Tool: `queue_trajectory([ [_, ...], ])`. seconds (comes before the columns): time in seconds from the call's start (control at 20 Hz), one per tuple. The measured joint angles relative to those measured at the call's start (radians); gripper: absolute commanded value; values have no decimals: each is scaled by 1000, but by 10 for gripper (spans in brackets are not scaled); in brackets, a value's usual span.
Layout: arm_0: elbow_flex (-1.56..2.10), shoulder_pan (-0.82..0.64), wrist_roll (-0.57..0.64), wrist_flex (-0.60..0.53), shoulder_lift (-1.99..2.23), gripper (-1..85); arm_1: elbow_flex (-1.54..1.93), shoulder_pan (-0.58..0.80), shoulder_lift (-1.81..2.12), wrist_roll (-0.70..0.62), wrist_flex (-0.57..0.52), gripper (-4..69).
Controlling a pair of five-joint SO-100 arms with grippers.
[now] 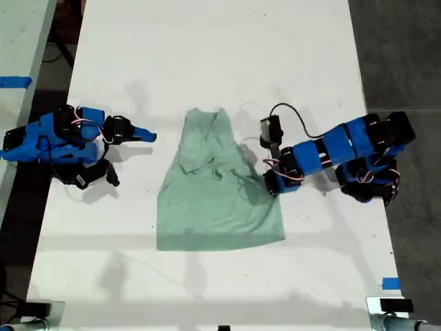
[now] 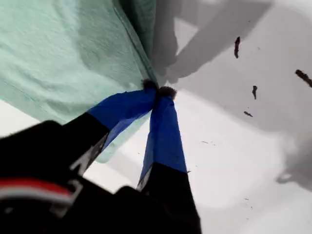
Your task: Fold t shirt
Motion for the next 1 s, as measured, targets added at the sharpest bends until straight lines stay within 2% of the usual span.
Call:
queue_trajectory([
  [0.05,0,0,0,0,0,-2,23,12,23,-5,2,6],
  [0.1,0,0,0,0,0,-2,51,23,44,-9,2,39],
  [0.15,0,0,0,0,0,-2,57,28,57,-11,6,173],
  [0.2,0,0,0,0,0,-2,55,28,63,-11,3,258],
  [0.4,0,0,0,0,0,-2,41,-20,44,9,23,285],
  [0.45,0,0,0,0,0,-2,37,-26,34,17,12,274],
  [0.5,0,0,0,0,0,-2,37,-29,18,23,12,160],
  [0.55,0,0,0,0,0,-2,37,-32,3,28,12,2],
  [0.8,0,0,0,0,0,-2,37,-32,0,46,23,3],
  [1.0,0,0,0,0,0,-2,35,12,155,37,133,2],
])
